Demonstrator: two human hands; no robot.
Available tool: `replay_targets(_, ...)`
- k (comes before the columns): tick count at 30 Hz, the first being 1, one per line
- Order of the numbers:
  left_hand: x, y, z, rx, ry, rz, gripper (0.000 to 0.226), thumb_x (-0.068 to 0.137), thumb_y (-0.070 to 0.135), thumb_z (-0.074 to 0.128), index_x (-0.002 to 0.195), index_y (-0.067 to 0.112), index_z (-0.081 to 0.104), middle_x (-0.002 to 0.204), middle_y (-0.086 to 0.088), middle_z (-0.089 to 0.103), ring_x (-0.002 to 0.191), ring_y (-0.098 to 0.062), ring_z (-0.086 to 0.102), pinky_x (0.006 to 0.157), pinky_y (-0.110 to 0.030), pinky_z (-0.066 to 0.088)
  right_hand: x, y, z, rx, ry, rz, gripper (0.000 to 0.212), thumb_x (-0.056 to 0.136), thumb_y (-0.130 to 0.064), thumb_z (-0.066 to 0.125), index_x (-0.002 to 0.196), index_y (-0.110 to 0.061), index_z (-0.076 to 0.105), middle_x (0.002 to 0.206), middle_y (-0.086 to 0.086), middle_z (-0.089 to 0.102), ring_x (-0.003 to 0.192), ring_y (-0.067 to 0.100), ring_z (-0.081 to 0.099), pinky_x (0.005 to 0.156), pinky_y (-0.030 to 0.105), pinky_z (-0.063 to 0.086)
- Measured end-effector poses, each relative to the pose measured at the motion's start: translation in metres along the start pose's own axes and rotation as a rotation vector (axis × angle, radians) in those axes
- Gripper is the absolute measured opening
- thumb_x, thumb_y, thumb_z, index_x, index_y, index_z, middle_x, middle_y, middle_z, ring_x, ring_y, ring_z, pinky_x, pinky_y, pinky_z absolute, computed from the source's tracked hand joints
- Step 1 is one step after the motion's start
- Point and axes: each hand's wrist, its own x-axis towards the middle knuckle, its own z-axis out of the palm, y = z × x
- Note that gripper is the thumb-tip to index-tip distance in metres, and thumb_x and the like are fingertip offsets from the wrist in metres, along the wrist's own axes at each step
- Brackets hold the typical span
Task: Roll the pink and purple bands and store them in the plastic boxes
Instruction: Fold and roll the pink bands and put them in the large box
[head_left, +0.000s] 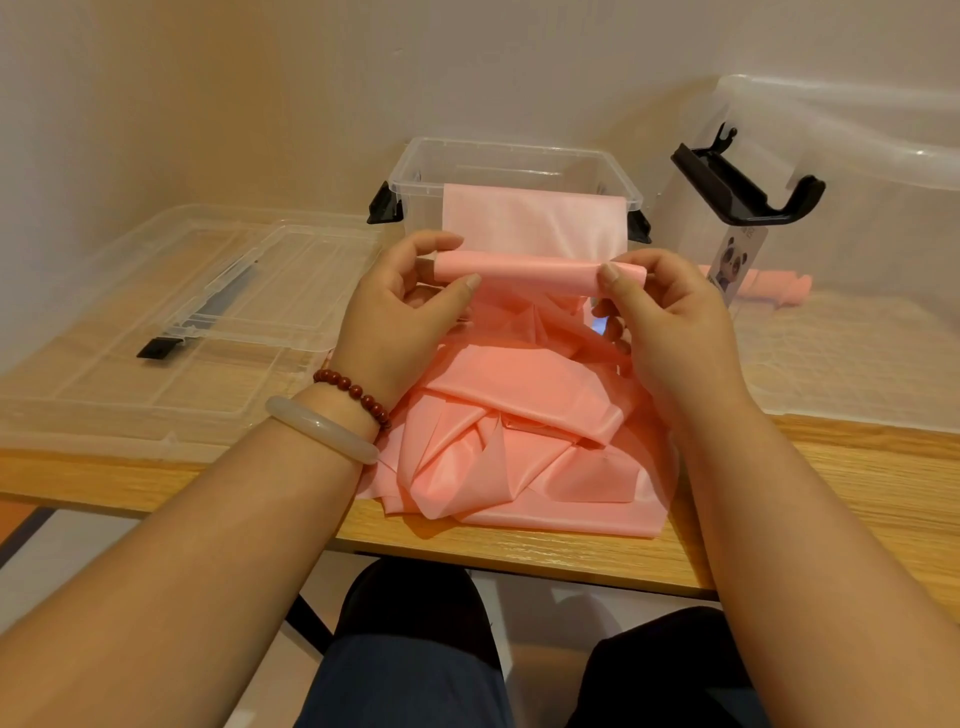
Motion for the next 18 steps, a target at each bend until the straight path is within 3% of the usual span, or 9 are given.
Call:
replay_targets(5, -0.0001, -0.0023, 0.0004, 0.01, 0.025, -0.001, 0.017, 0.091, 0.009, 0.063, 0.098, 0.025, 0.062, 0.09, -0.007, 0.066, 0.073, -0.012, 0.065, 0.068, -0.03, 0.057, 0.0005, -0.0025, 0.0001, 0.046, -0.029, 0.04, 0.014, 0.098, -0.03, 0.057, 0.1, -0.018, 0.065, 0.089, 0.008, 0.07, 0.062, 0.003, 0.063, 0.047, 0.018, 0.048)
replay_targets(8, -0.0004, -0.0016, 0.0005, 0.027, 0.031, 0.001, 0.012, 0.092, 0.012, 0.063, 0.095, 0.024, 0.063, 0.089, -0.006, 0.067, 0.074, -0.012, 0.066, 0.066, -0.026, 0.056, -0.0008, -0.0027, -0.0004, 0.126, -0.078, 0.048, 0.015, 0.094, -0.023, 0.064, 0.108, -0.019, 0.064, 0.103, 0.006, 0.067, 0.082, 0.014, 0.071, 0.054, 0.031, 0.058)
replay_targets(10, -0.0006, -0.0008, 0.0005, 0.034, 0.042, -0.008, 0.01, 0.092, 0.014, 0.063, 0.095, 0.024, 0.063, 0.09, -0.005, 0.068, 0.075, -0.011, 0.067, 0.065, -0.023, 0.055, -0.002, -0.0017, -0.0008, 0.167, -0.123, 0.028, 0.027, 0.088, -0.013, 0.071, 0.111, -0.023, 0.063, 0.107, 0.006, 0.064, 0.091, 0.021, 0.069, 0.06, 0.037, 0.06)
replay_targets(13, -0.0006, -0.0005, 0.0007, 0.036, 0.053, -0.025, 0.006, 0.091, 0.019, 0.065, 0.095, 0.023, 0.064, 0.093, -0.006, 0.069, 0.078, -0.013, 0.069, 0.065, -0.023, 0.055, -0.0028, -0.0021, -0.001, 0.107, -0.105, -0.012, 0.026, 0.086, -0.005, 0.071, 0.102, -0.025, 0.065, 0.105, 0.011, 0.064, 0.078, 0.013, 0.068, 0.057, 0.028, 0.058)
replay_targets(16, -0.0006, -0.0004, 0.0007, 0.034, 0.038, -0.038, 0.003, 0.091, 0.021, 0.065, 0.093, 0.023, 0.064, 0.091, -0.004, 0.07, 0.078, -0.015, 0.07, 0.066, -0.025, 0.055, -0.0008, -0.0019, -0.0017, 0.083, -0.052, -0.02, 0.015, 0.089, -0.011, 0.069, 0.099, -0.022, 0.067, 0.09, 0.002, 0.069, 0.073, 0.008, 0.067, 0.065, 0.036, 0.061)
replay_targets(18, -0.0005, 0.0005, 0.0006, 0.022, 0.032, -0.045, 0.004, 0.091, 0.02, 0.065, 0.093, 0.023, 0.064, 0.091, -0.006, 0.069, 0.077, -0.015, 0.07, 0.066, -0.025, 0.055, -0.0002, -0.0006, -0.0011, 0.062, -0.047, -0.029, 0.011, 0.09, -0.014, 0.068, 0.097, -0.023, 0.068, 0.084, -0.004, 0.068, 0.072, 0.008, 0.067, 0.067, 0.034, 0.061)
